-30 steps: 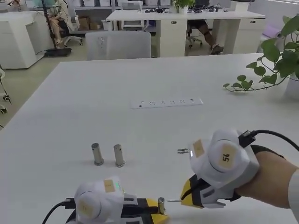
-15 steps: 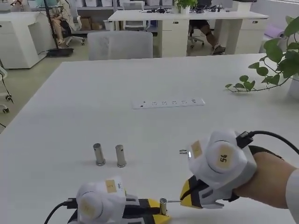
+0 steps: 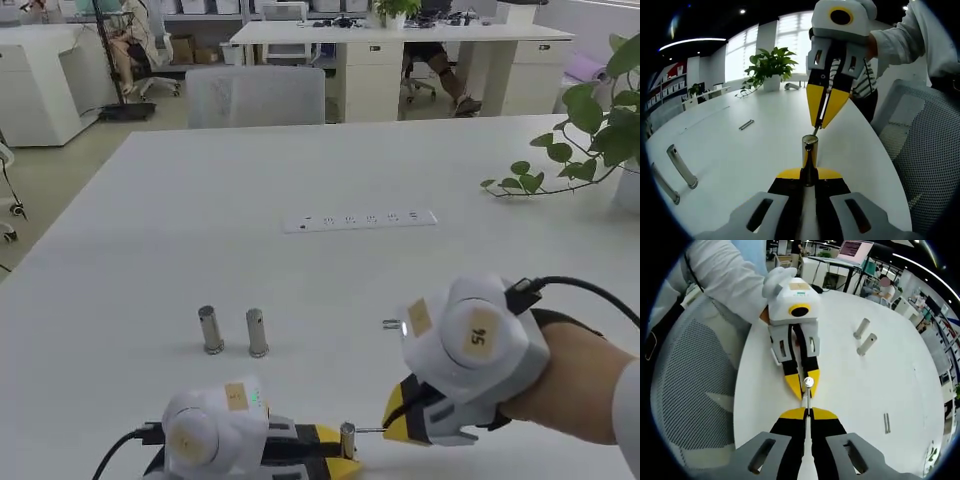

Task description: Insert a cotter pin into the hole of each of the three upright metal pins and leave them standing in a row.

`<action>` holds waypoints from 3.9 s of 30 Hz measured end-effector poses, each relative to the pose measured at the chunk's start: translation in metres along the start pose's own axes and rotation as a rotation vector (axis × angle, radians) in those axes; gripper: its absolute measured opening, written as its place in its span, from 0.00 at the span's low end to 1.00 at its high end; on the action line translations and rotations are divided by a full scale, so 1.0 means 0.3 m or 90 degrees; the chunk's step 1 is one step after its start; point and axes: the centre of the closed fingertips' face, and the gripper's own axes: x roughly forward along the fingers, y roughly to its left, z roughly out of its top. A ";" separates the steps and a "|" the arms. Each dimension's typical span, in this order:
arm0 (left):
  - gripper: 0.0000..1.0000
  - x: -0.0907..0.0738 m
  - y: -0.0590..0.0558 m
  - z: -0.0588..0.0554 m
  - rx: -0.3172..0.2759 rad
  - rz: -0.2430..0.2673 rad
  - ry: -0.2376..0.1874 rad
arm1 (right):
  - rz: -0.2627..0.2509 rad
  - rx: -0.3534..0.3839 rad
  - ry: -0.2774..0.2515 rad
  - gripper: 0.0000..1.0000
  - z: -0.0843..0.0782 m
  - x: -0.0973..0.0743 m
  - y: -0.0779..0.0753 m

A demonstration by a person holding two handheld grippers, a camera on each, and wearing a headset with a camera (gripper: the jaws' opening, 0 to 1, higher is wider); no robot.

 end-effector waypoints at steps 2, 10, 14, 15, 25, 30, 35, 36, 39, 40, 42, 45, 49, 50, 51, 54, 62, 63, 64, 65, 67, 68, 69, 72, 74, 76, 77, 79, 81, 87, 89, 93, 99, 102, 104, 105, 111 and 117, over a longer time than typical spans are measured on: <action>0.06 0.000 -0.001 0.000 -0.001 0.000 0.000 | 0.002 -0.001 0.002 0.03 0.000 0.003 0.000; 0.06 -0.002 -0.001 0.000 -0.001 -0.001 0.000 | 0.010 -0.009 0.009 0.03 0.009 0.012 -0.003; 0.06 -0.002 0.001 -0.001 -0.001 -0.001 -0.001 | 0.016 -0.013 0.010 0.03 0.019 0.020 -0.002; 0.06 -0.002 0.001 -0.001 -0.001 -0.001 -0.001 | 0.018 -0.014 0.011 0.03 0.021 0.021 -0.001; 0.06 -0.002 0.001 0.000 -0.001 -0.001 -0.001 | 0.033 -0.030 0.019 0.03 0.035 0.035 0.001; 0.06 -0.001 0.002 0.000 -0.002 0.000 -0.002 | 0.037 -0.038 0.021 0.03 0.048 0.044 -0.002; 0.06 0.000 0.001 0.001 -0.001 -0.001 -0.002 | 0.041 -0.045 0.020 0.04 0.061 0.049 -0.002; 0.06 0.000 0.001 0.001 -0.001 -0.001 -0.002 | 0.043 -0.045 0.020 0.04 0.063 0.051 -0.002; 0.06 0.000 0.002 0.001 -0.002 -0.001 -0.003 | 0.045 -0.055 0.022 0.04 0.065 0.052 -0.002; 0.06 0.001 0.002 0.001 -0.002 -0.001 -0.003 | 0.045 -0.057 0.024 0.04 0.066 0.054 -0.002; 0.06 0.002 0.002 0.001 -0.002 -0.002 -0.003 | 0.043 -0.063 0.027 0.04 0.068 0.056 -0.003; 0.06 0.002 0.003 0.001 -0.003 -0.001 -0.004 | 0.044 -0.072 0.033 0.04 0.066 0.058 -0.001; 0.06 0.003 0.003 0.002 -0.005 0.000 -0.006 | 0.046 -0.069 0.033 0.04 0.063 0.058 -0.004; 0.06 0.003 0.004 0.002 -0.006 0.000 -0.007 | 0.047 -0.064 0.034 0.05 0.063 0.058 -0.003; 0.06 0.003 0.004 0.002 -0.007 0.001 -0.007 | 0.047 -0.061 0.034 0.05 0.062 0.058 -0.003; 0.06 0.004 0.005 0.003 -0.007 0.000 -0.007 | 0.047 -0.058 0.033 0.05 0.062 0.059 -0.003; 0.06 0.006 0.004 0.003 -0.011 0.000 -0.009 | 0.044 -0.044 0.031 0.08 0.054 0.054 -0.002; 0.06 0.006 0.004 0.003 -0.011 0.000 -0.009 | 0.042 -0.040 0.030 0.09 0.052 0.051 -0.005; 0.06 0.007 0.004 0.004 -0.011 0.000 -0.009 | 0.040 -0.039 0.029 0.09 0.051 0.048 -0.006; 0.06 0.007 0.004 0.003 -0.010 0.000 -0.009 | 0.039 -0.038 0.028 0.09 0.048 0.045 -0.008; 0.06 0.007 0.004 0.003 -0.011 0.000 -0.009 | 0.040 -0.035 0.029 0.09 0.041 0.043 -0.007; 0.06 0.007 0.004 0.004 -0.010 -0.001 -0.008 | 0.038 -0.034 0.030 0.09 0.037 0.041 -0.006; 0.06 0.007 0.003 0.004 -0.010 -0.001 -0.008 | 0.038 -0.034 0.030 0.09 0.034 0.040 -0.006; 0.06 0.007 0.003 0.003 -0.010 -0.001 -0.008 | 0.039 -0.034 0.031 0.09 0.029 0.041 -0.004; 0.06 0.007 0.002 0.003 -0.010 -0.001 -0.008 | 0.037 -0.034 0.029 0.08 0.030 0.042 -0.005; 0.06 0.007 0.002 0.003 -0.010 -0.002 -0.008 | 0.035 -0.034 0.027 0.08 0.034 0.042 -0.006; 0.06 0.007 0.002 0.003 -0.010 -0.002 -0.007 | 0.035 -0.034 0.026 0.07 0.035 0.042 -0.005; 0.06 0.007 0.002 0.003 -0.010 -0.002 -0.007 | 0.034 -0.040 0.024 0.05 0.039 0.041 -0.007; 0.06 0.007 0.002 0.003 -0.010 -0.002 -0.008 | 0.032 -0.044 0.025 0.05 0.042 0.040 -0.008; 0.06 0.009 0.004 0.003 -0.010 -0.001 -0.008 | 0.032 -0.050 0.025 0.05 0.046 0.044 -0.006; 0.06 0.009 0.004 0.003 -0.010 -0.001 -0.008 | 0.032 -0.052 0.025 0.05 0.048 0.044 -0.007; 0.06 0.010 0.004 0.002 -0.011 -0.002 -0.008 | 0.034 -0.056 0.026 0.05 0.050 0.046 -0.007; 0.06 0.010 0.004 0.002 -0.011 -0.002 -0.009 | 0.035 -0.063 0.029 0.05 0.055 0.052 -0.004; 0.06 0.010 0.004 0.002 -0.011 -0.002 -0.010 | 0.036 -0.061 0.027 0.05 0.056 0.052 -0.005; 0.06 0.010 0.004 0.002 -0.011 -0.002 -0.010 | 0.039 -0.052 0.025 0.05 0.055 0.052 -0.003; 0.06 0.010 0.004 0.003 -0.012 -0.001 -0.010 | 0.042 -0.046 0.025 0.06 0.054 0.052 0.000; 0.06 0.010 0.005 0.003 -0.011 -0.002 -0.010 | 0.038 -0.019 0.018 0.12 0.043 0.051 0.000; 0.06 0.010 0.005 0.002 -0.011 -0.002 -0.010 | 0.038 0.002 -0.004 0.15 0.042 0.060 0.005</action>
